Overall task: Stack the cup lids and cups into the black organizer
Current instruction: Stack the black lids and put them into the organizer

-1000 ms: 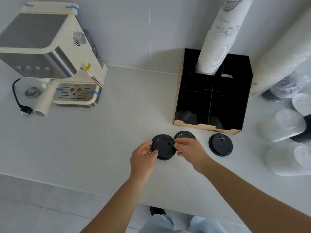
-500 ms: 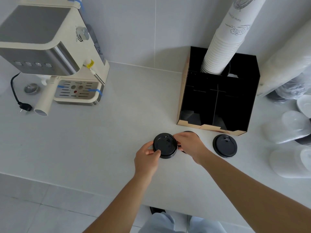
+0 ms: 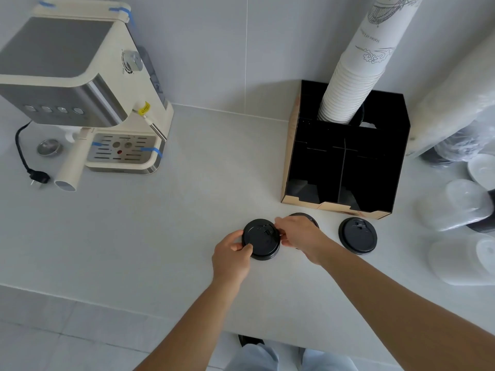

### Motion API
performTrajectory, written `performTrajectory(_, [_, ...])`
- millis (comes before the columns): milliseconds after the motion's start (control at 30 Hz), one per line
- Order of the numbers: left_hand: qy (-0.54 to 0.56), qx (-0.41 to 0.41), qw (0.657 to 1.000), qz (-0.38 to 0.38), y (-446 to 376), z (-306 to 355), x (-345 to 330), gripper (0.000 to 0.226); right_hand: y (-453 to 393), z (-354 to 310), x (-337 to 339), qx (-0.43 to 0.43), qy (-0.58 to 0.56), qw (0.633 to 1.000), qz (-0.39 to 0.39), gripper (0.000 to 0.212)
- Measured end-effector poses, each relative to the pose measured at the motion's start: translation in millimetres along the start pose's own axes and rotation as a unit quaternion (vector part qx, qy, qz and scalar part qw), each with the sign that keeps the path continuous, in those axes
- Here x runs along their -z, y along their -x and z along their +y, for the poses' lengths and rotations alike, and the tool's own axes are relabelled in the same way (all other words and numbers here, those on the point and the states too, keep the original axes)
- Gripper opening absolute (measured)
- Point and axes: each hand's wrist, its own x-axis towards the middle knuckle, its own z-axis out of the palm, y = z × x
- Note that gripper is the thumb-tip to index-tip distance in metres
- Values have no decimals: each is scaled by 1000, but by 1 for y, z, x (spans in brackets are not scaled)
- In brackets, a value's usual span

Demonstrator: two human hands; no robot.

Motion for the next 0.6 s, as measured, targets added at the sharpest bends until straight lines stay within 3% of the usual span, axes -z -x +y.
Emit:
performTrajectory(133, [28, 6, 1000, -1, -1, -1, 3, 27, 2, 3, 2, 0, -77, 997, -2, 21])
performTrajectory(233, [63, 17, 998, 0, 2, -3, 6, 33, 6, 4, 3, -19, -71, 997, 13, 32])
performTrajectory(400, [117, 20, 993, -31, 7, 0, 3, 32, 24, 15, 11, 14, -85, 996, 32, 27])
performTrajectory(600, [100, -16, 992, -72, 8, 16, -20, 33, 43, 29, 34, 51, -194, 978, 55, 30])
